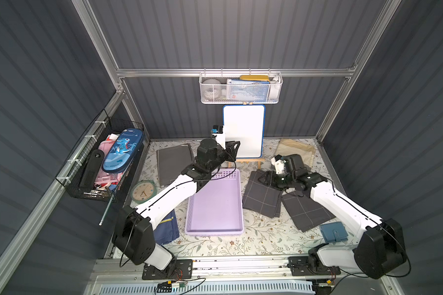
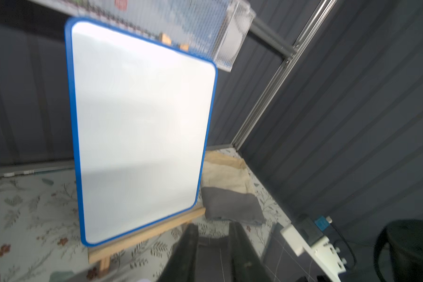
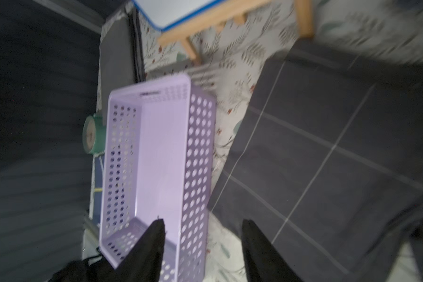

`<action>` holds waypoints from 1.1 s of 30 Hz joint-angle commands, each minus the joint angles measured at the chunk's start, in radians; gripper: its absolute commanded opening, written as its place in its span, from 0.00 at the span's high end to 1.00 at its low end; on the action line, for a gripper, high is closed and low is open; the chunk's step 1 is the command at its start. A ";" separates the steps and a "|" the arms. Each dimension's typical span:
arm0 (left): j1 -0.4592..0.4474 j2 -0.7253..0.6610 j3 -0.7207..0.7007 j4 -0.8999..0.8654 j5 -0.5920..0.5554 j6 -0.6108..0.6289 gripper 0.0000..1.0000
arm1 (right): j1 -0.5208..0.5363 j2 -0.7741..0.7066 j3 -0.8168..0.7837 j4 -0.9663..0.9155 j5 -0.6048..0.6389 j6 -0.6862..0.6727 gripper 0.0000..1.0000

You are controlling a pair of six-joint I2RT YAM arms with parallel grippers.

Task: Put the folded pillowcase in the basket
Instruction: Move the basket to the center of the board, then pick up the pillowcase from the center of the board.

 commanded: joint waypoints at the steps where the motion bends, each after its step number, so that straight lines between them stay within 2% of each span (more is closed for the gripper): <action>1: 0.001 -0.052 0.079 -0.175 -0.060 -0.137 0.75 | 0.105 -0.009 -0.064 -0.066 -0.028 0.016 0.37; 2: 0.007 -0.047 0.106 -0.271 -0.074 -0.188 0.75 | 0.132 0.003 -0.073 -0.061 -0.023 0.026 0.37; 4: 0.007 -0.020 0.181 -0.416 -0.133 -0.216 0.74 | 0.179 0.033 -0.077 -0.051 -0.005 0.030 0.37; 5: 0.002 -0.006 0.196 -0.482 -0.141 -0.233 0.71 | 0.199 0.051 -0.072 -0.049 0.007 0.029 0.37; 8: -0.015 -0.021 0.155 -0.580 -0.158 -0.293 0.64 | 0.241 0.115 -0.054 0.003 0.005 0.042 0.36; 15: -0.016 -0.189 -0.015 -0.595 -0.177 -0.352 0.57 | 0.301 0.295 0.060 0.024 -0.001 0.050 0.37; 22: -0.015 -0.259 -0.030 -0.628 -0.187 -0.342 0.55 | 0.356 0.395 0.149 0.077 -0.011 0.090 0.38; 27: -0.016 -0.267 -0.033 -0.627 -0.192 -0.335 0.54 | 0.392 0.469 0.227 0.083 -0.020 0.101 0.38; 31: -0.016 -0.262 -0.030 -0.631 -0.194 -0.333 0.53 | 0.400 0.498 0.227 0.144 -0.044 0.133 0.37; 33: -0.016 -0.265 -0.039 -0.622 -0.196 -0.332 0.52 | 0.402 0.503 0.250 0.101 -0.037 0.122 0.37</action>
